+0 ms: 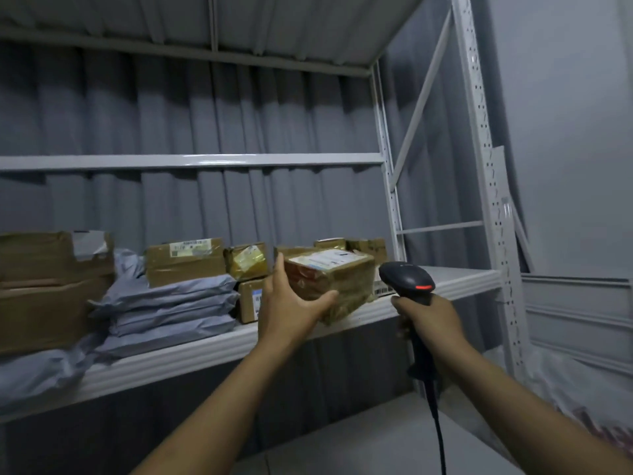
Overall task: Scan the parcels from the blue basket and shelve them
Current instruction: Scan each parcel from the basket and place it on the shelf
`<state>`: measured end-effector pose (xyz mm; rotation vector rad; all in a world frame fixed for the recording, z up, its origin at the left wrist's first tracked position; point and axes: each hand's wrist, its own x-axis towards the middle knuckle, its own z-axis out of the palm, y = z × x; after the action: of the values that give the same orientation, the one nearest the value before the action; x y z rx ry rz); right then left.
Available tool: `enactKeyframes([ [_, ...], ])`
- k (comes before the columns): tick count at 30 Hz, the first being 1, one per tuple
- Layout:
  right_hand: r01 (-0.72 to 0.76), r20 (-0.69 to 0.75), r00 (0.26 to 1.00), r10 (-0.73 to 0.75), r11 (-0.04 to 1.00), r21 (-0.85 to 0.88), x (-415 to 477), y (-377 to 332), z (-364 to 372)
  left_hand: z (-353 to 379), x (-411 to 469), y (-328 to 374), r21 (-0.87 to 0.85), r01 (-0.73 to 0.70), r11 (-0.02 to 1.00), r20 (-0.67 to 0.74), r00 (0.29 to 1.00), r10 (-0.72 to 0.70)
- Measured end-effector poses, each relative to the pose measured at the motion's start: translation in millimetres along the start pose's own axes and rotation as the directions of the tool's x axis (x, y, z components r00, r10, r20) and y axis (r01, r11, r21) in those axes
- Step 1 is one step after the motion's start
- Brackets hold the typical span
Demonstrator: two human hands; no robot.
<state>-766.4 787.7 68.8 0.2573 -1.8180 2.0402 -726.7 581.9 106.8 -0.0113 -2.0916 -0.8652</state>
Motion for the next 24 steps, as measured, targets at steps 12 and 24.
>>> enactKeyframes([
  [12,-0.030,0.058,0.998,0.026,0.998,0.063,88.1,-15.0,24.4,22.8,144.0,22.3,0.259,0.018,0.966,-0.288,0.956,0.060],
  [24,-0.078,0.139,0.988,0.074,0.997,0.028,118.4,-6.4,62.4,69.3,196.6,-20.5,0.610,0.034,0.791,-0.217,0.968,0.125],
])
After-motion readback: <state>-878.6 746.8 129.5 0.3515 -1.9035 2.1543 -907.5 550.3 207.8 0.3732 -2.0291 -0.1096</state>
